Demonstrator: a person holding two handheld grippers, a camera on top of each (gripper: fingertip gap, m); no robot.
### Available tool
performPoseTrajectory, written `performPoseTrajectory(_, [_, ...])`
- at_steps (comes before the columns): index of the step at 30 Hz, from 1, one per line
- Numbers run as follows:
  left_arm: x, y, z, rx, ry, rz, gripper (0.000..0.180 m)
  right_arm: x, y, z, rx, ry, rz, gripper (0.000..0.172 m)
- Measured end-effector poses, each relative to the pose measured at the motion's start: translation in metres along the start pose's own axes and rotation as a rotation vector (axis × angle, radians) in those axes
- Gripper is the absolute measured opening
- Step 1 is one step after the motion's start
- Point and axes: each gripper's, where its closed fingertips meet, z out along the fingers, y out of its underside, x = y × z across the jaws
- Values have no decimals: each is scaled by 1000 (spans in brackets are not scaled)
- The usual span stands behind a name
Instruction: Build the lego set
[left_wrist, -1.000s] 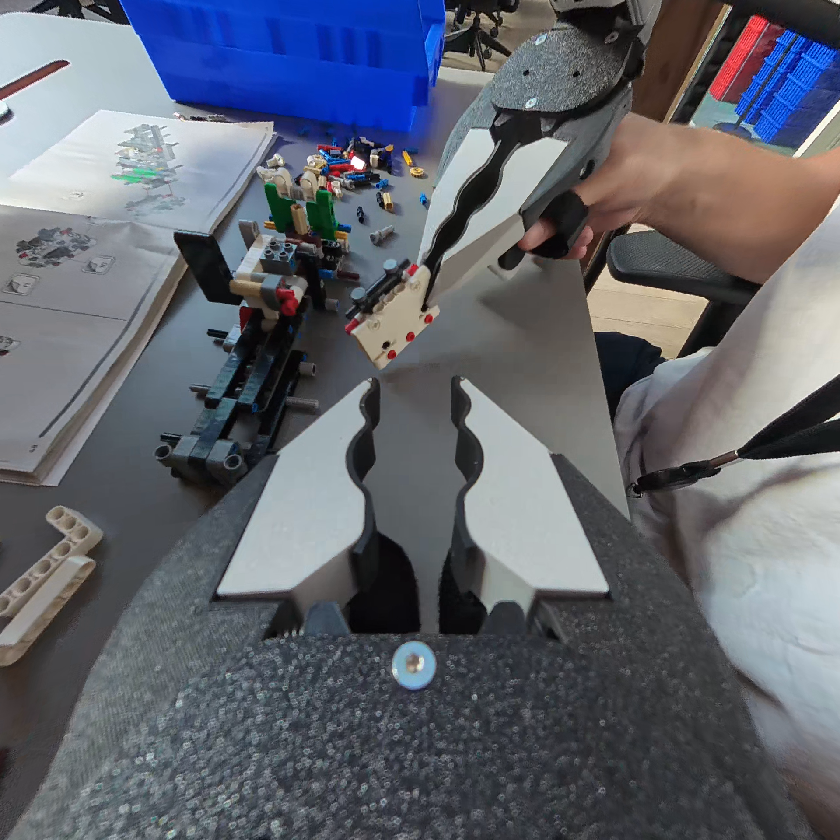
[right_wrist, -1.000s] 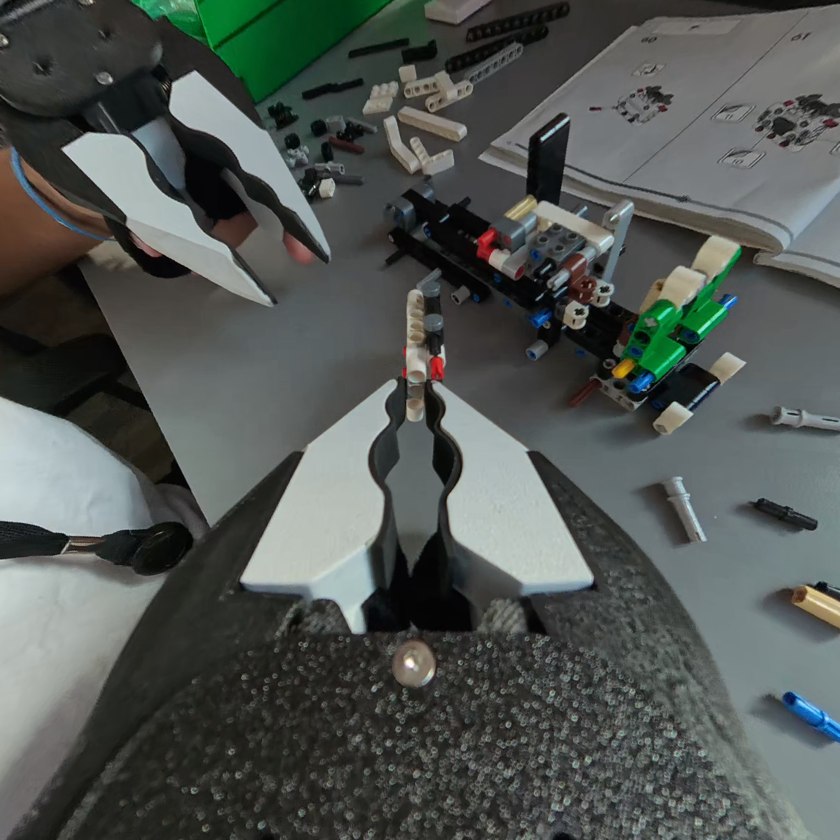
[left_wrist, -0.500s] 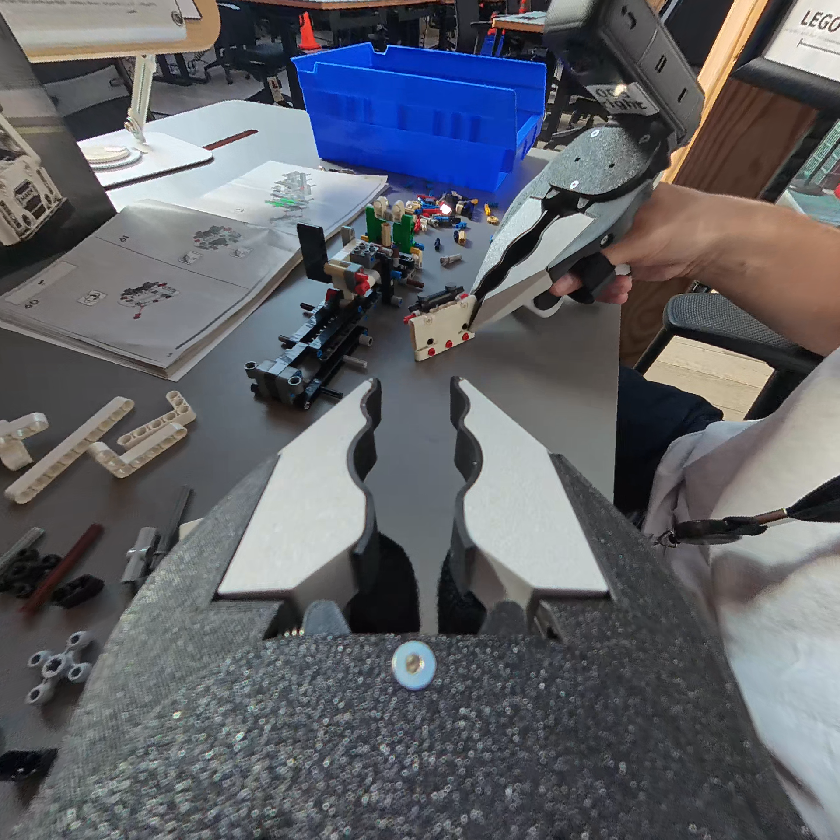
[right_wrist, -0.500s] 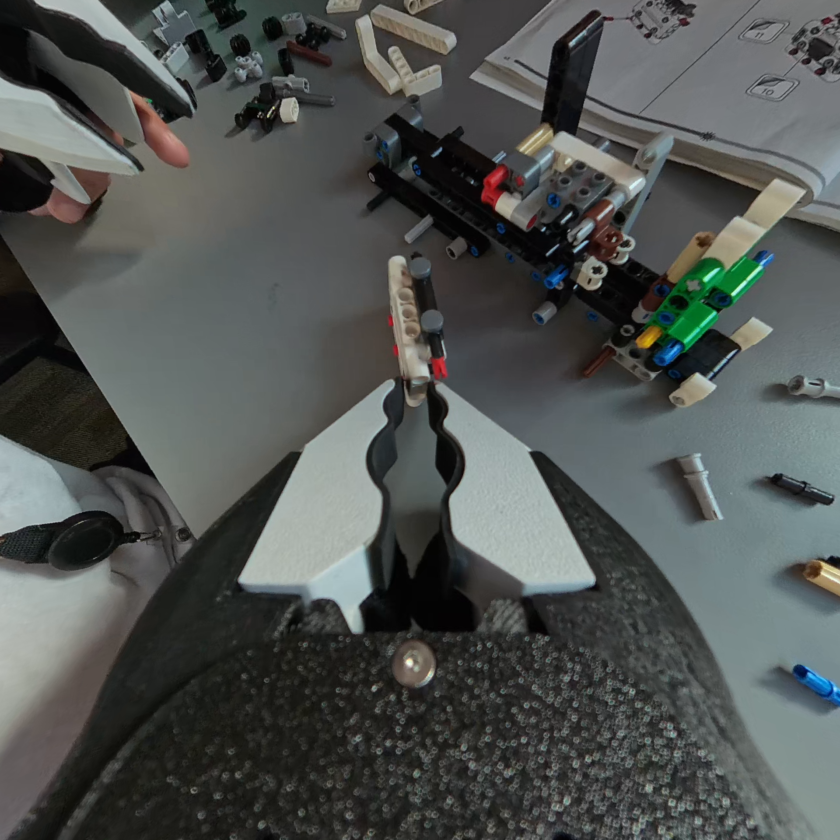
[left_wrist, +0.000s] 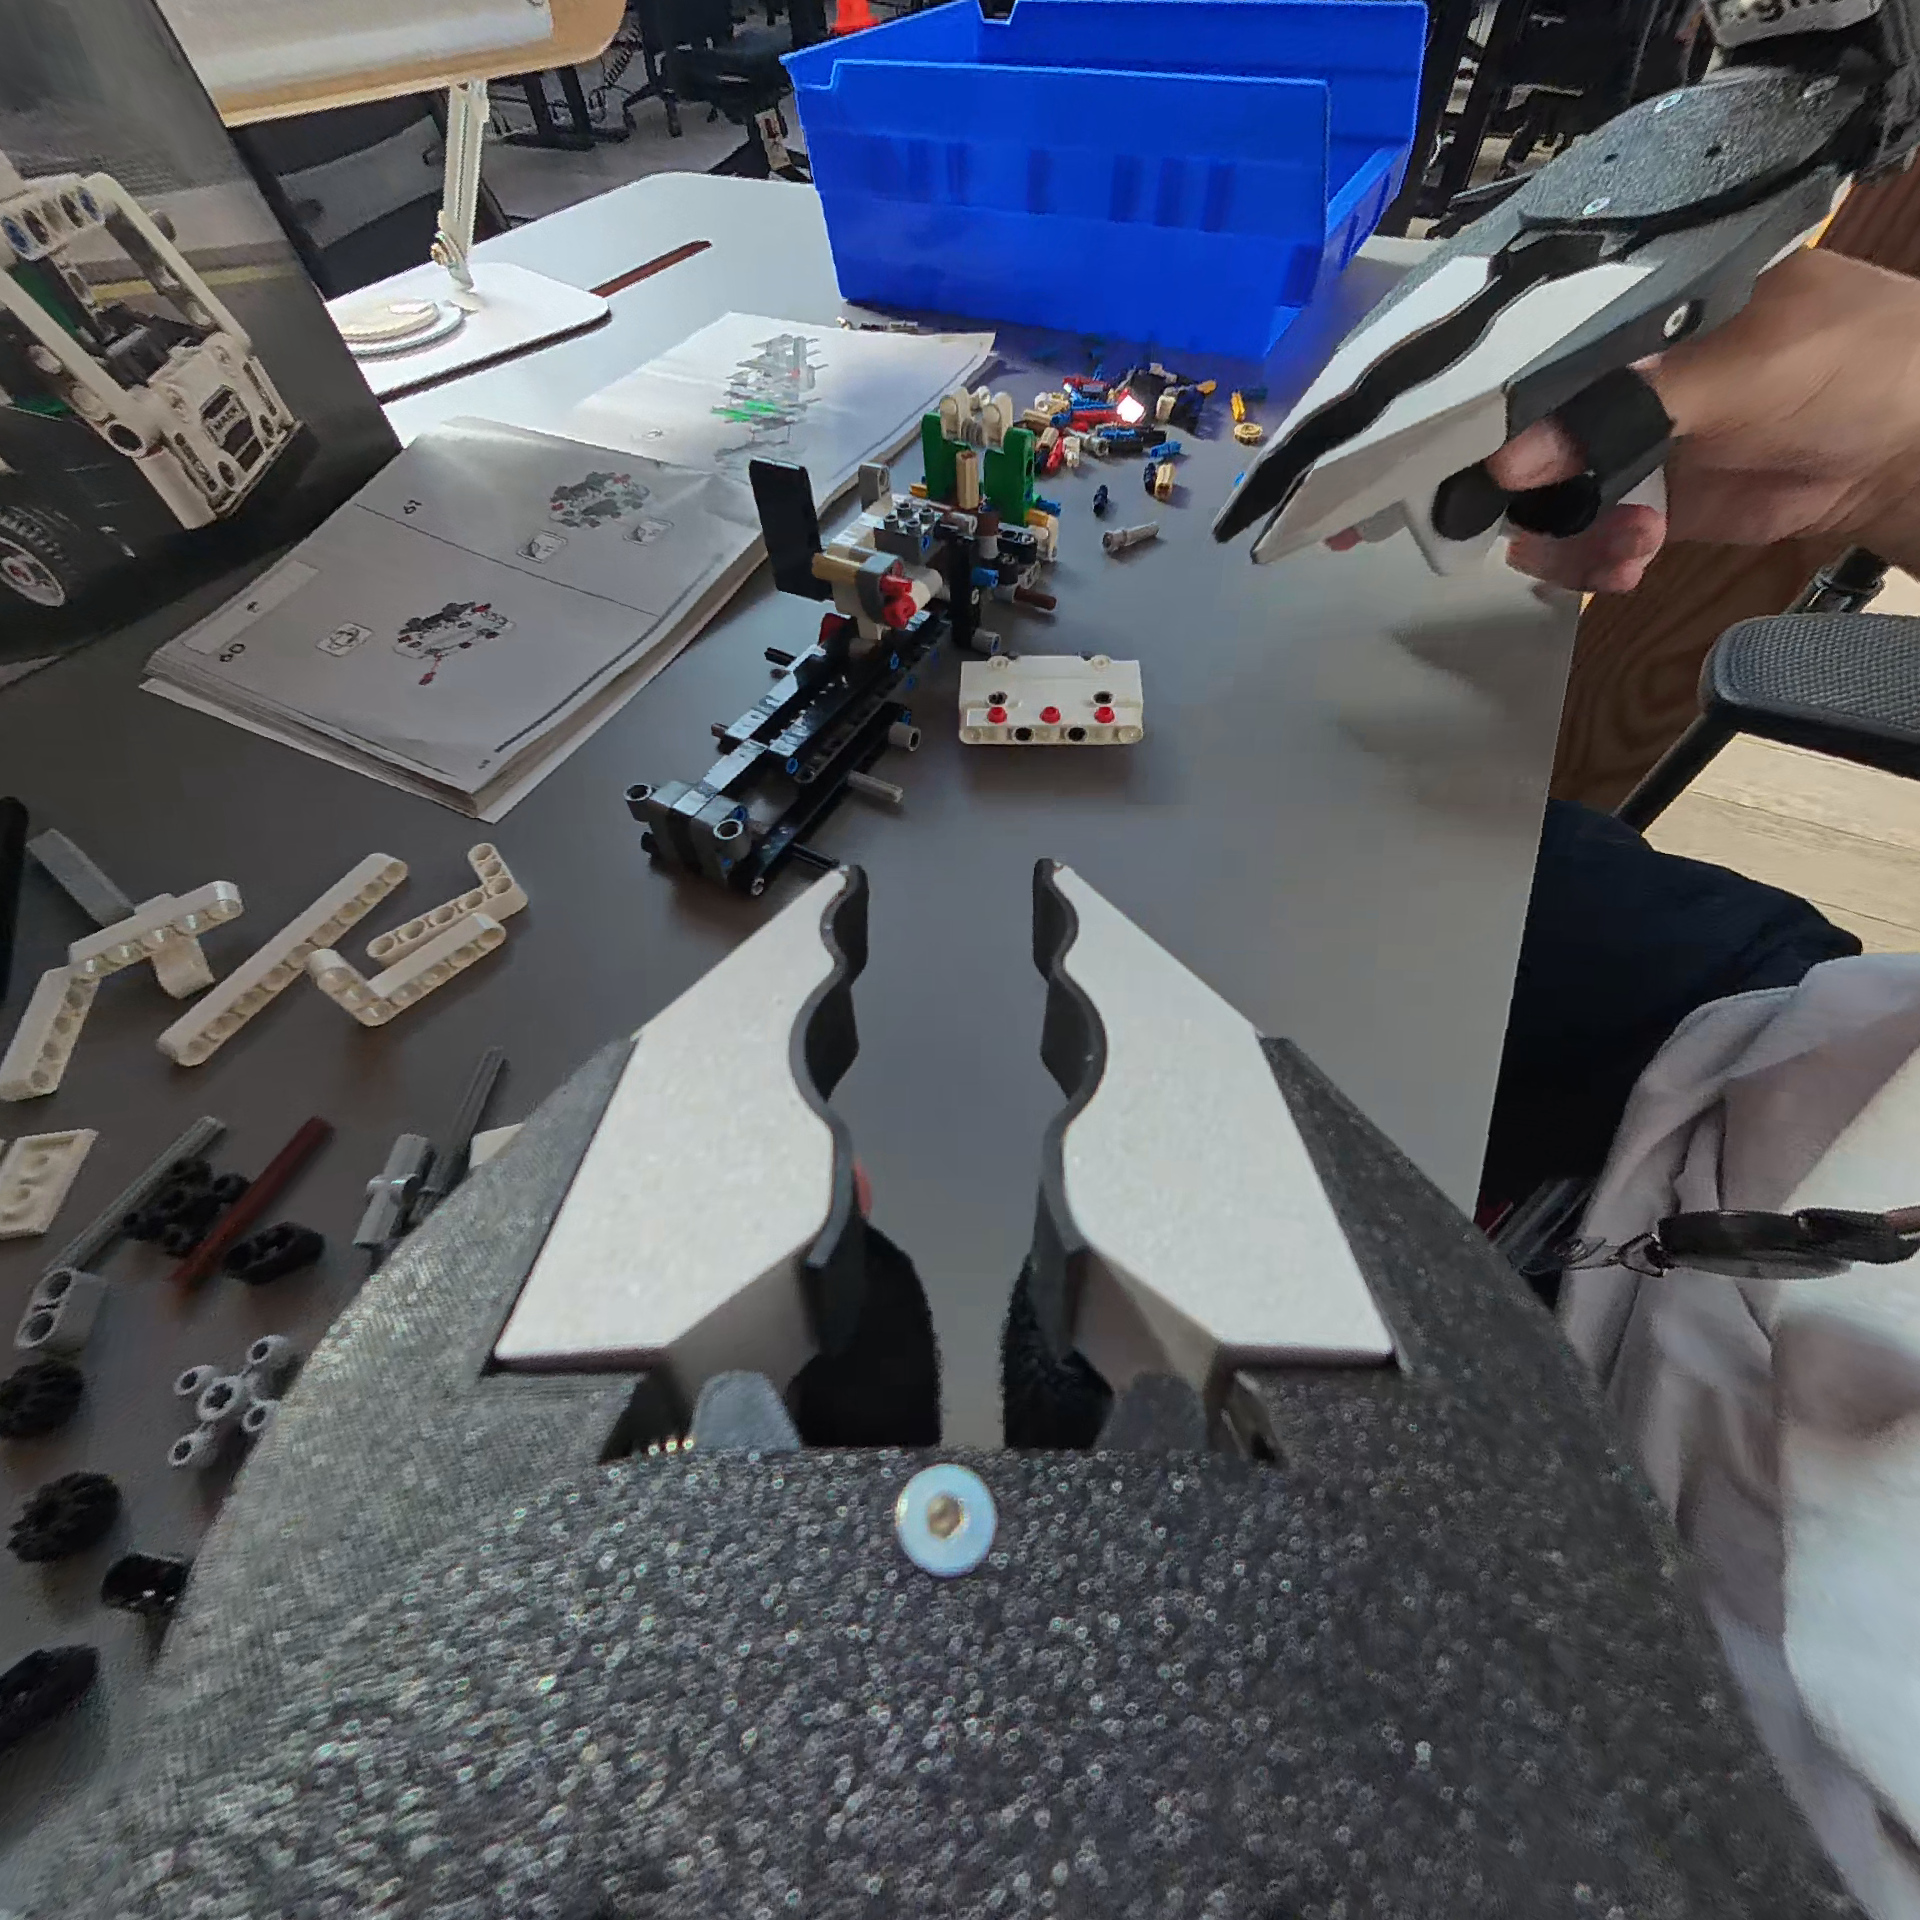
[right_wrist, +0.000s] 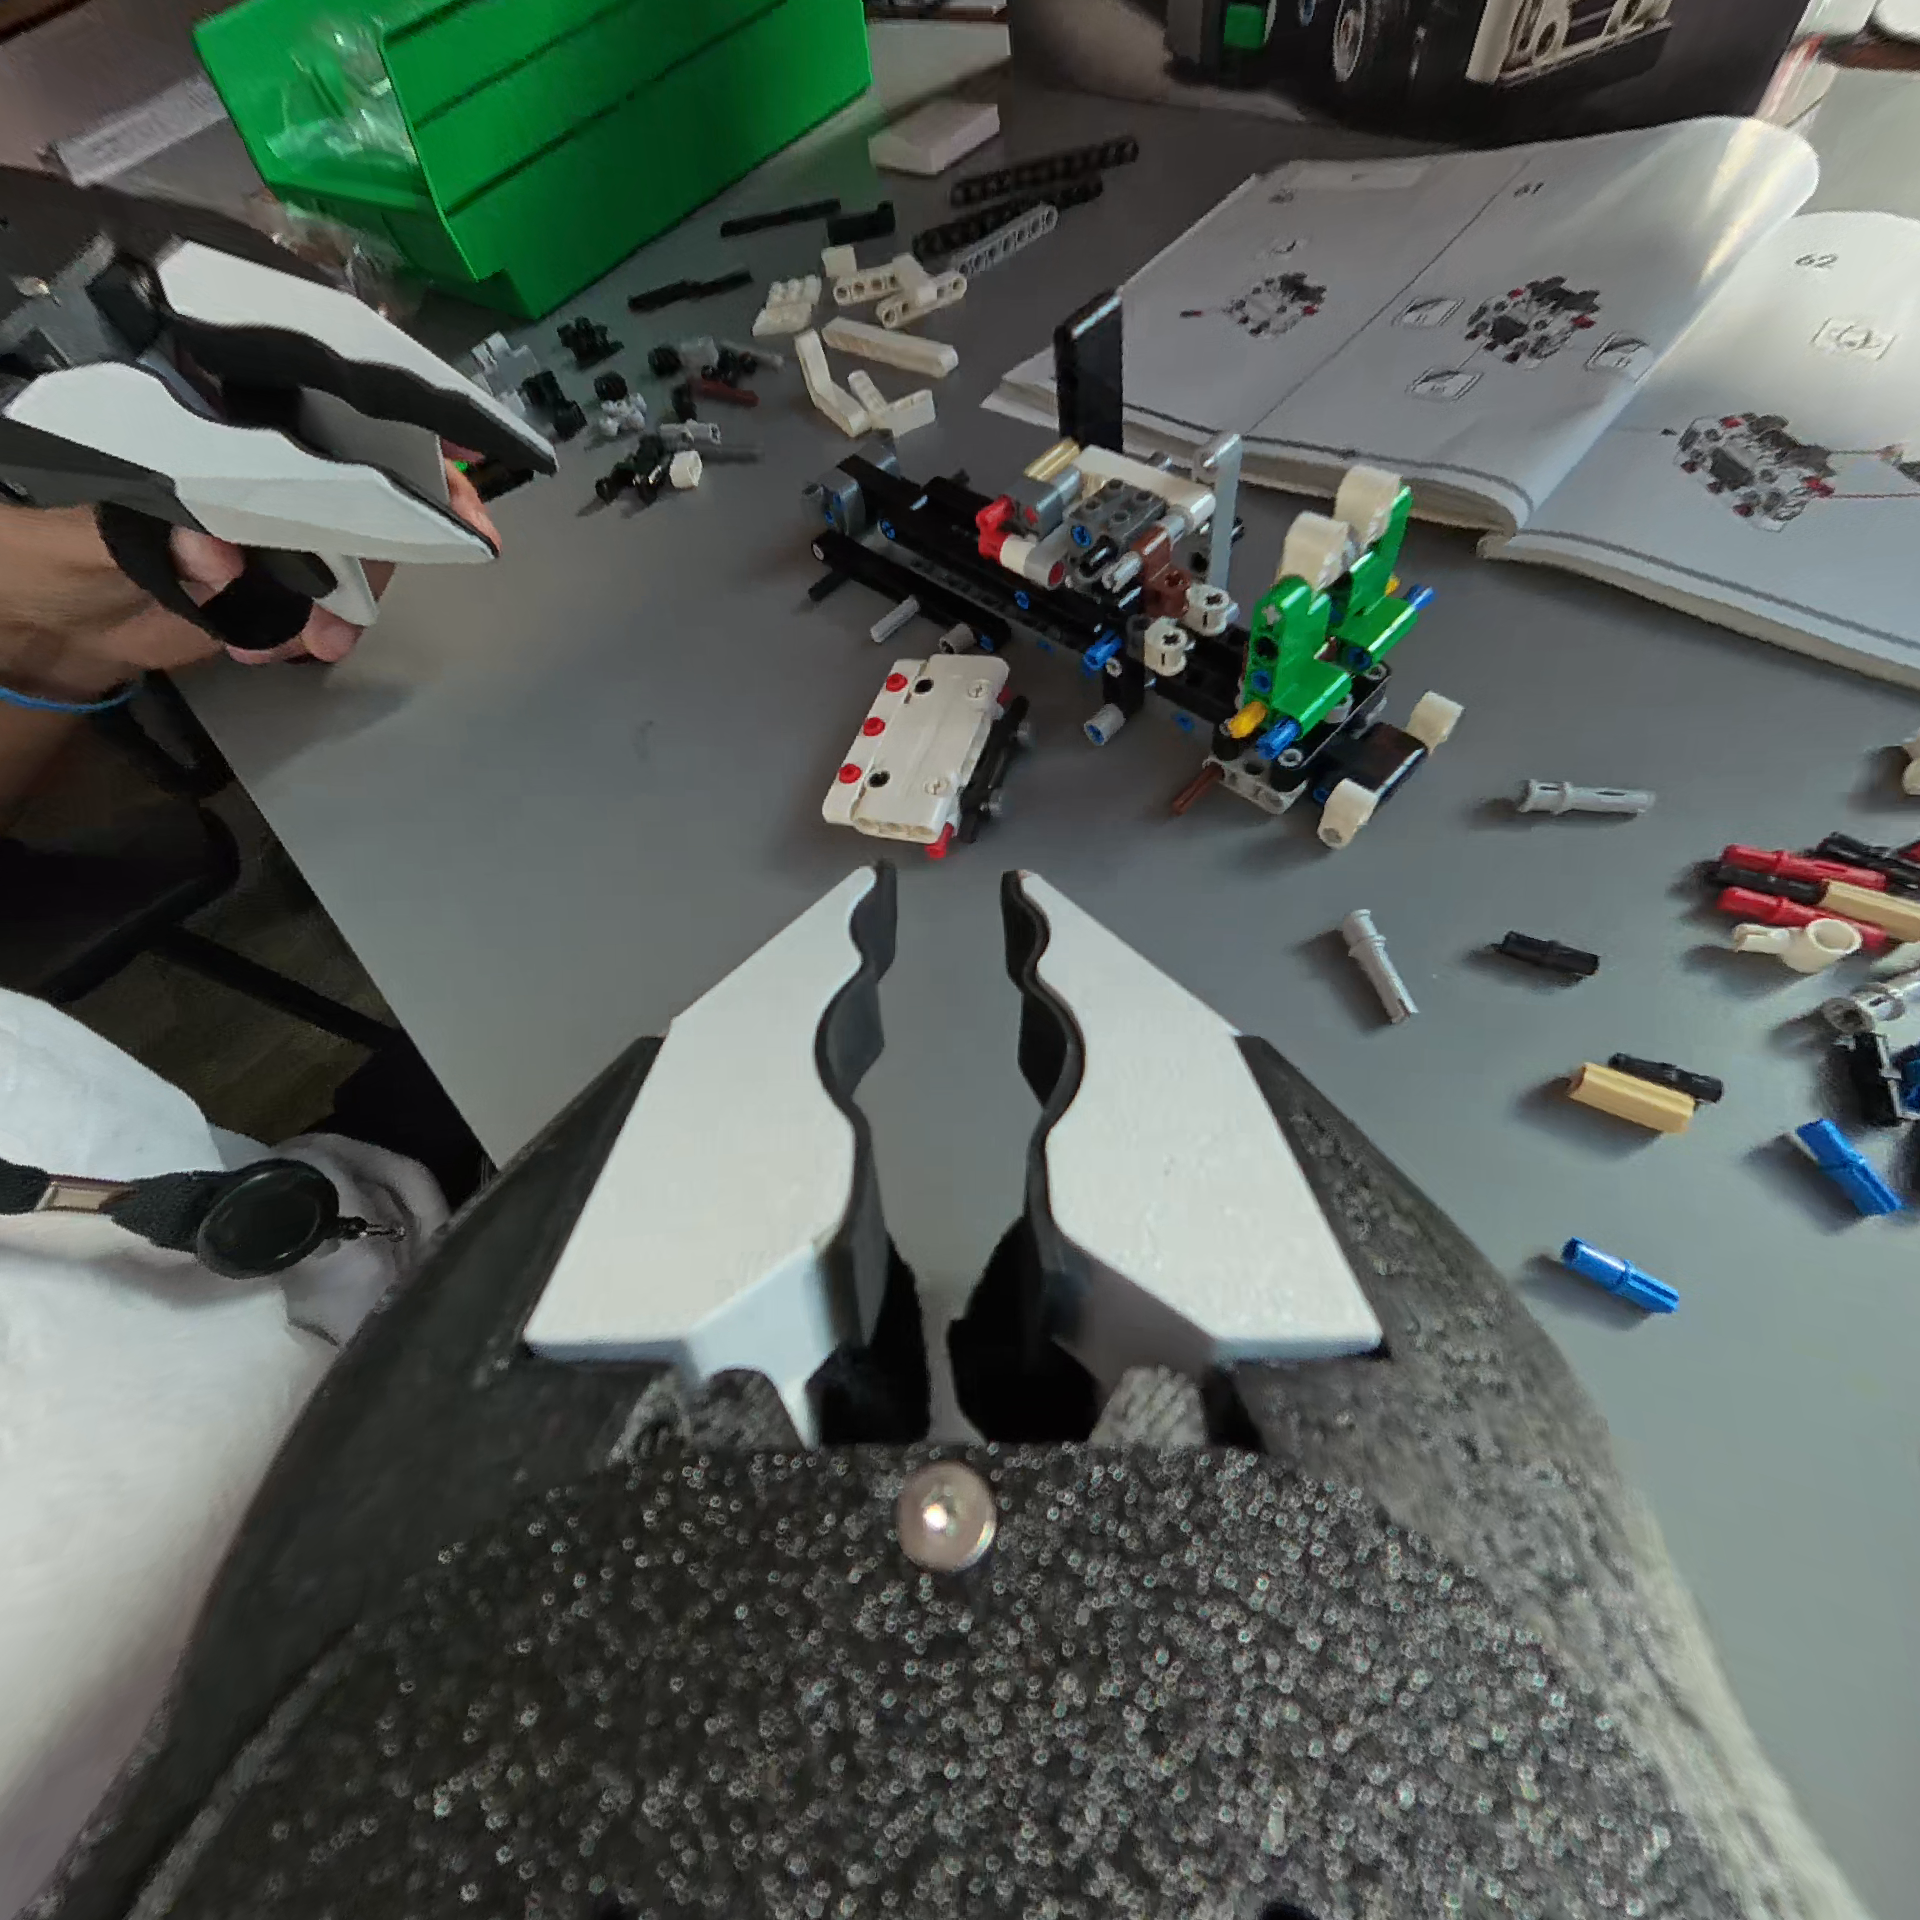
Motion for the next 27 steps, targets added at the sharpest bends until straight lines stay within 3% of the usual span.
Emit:
performPoseTrajectory(1, [0,1,0,-5,-7,4,30,3,-6,-4,49,-3,19,23])
performPoseTrajectory(4, [0,5,4,-37,-7,7,31,8,-14,-16,121,-29,90,22])
performPoseTrajectory(7, [8,9,19,-100,31,-7,43,19,-3,-21,69,19,100,21])
performPoseTrajectory(15, [32,-7,94,-182,18,36,67,20,3,-28,136,-19,171,18])
performPoseTrajectory(23, [24,4,113,-294,-54,-3,69,16,1,-35,170,-137,249,17])
performPoseTrajectory(27, [25,11,116,-339,-53,-1,56,9,5,-34,147,-139,201,16])
